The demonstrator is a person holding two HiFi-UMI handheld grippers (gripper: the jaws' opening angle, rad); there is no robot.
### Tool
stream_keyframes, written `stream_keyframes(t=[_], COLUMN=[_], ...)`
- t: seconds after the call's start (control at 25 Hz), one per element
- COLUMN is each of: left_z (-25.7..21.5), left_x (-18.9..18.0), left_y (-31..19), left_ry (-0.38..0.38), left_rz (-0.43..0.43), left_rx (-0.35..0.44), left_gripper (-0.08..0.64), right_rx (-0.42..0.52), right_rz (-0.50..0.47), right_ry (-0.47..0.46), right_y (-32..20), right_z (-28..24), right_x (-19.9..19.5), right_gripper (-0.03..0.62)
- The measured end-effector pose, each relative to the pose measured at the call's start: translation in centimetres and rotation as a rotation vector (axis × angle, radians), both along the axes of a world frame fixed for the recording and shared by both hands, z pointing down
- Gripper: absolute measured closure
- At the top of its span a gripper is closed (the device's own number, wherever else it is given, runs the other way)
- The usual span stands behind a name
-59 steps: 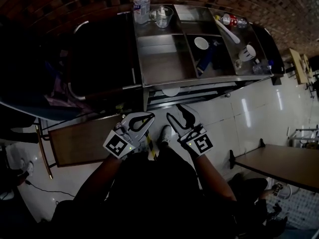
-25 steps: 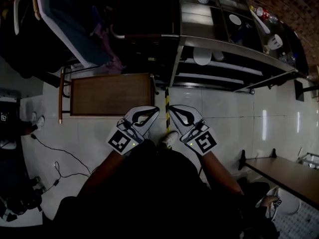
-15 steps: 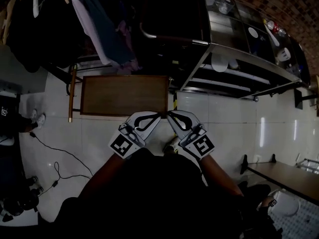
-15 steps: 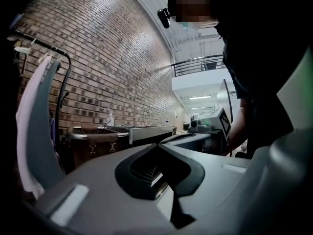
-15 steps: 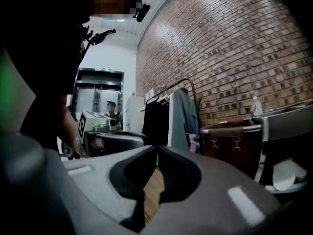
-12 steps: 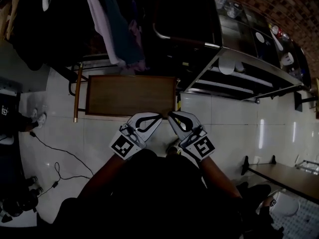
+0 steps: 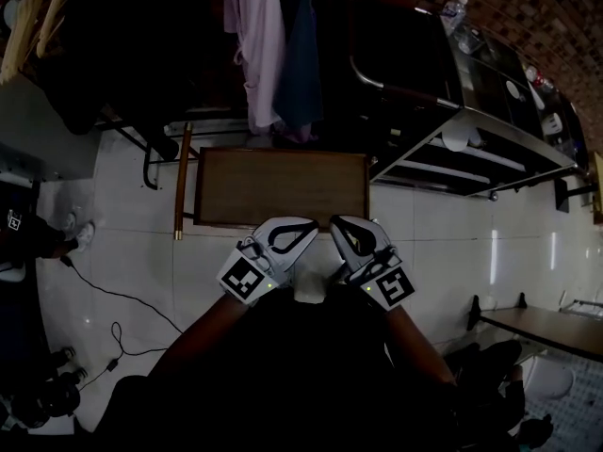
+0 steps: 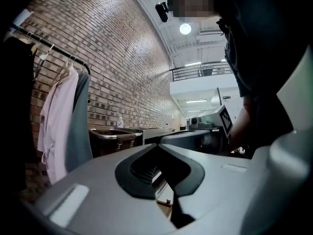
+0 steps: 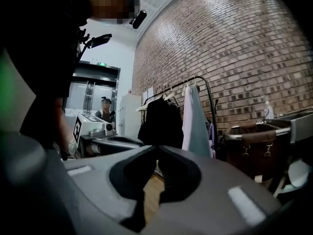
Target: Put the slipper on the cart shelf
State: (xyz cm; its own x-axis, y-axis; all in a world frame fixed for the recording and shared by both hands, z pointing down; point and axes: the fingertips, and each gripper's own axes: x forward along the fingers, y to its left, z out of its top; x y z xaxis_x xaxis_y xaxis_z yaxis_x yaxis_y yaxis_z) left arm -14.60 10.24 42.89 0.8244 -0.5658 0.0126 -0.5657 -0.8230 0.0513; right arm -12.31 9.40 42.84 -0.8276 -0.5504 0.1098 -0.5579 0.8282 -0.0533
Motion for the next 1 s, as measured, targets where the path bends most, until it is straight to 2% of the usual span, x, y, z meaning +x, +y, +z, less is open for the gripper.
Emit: stream_keyframes(t=[0.16,0.4,1.0], left_z=[-0.3,-0.5,-0.8], left_x=[-1.1,-0.4,2.5], left_y=[0.4,1.1,0.0], left_ry=[0.014,0.036,-0.006], left_rz=[-0.004,-0.002,-0.038], left_rx=[-0.003,-0.013,-0.009], left_gripper=[0.555,0.555,0.555], right_rx=[0.0,-0.015,0.005], right_rz=[-0.005,-0.014,-0.044], right_ry=[0.016,0.025,-0.009], right_y=[1.0,1.5,0.2], right_z=[-0.5,-1.0,-1.7], right_x=[-0.8,-0.3,2.1], right_gripper=[0.589,0.589,0.589])
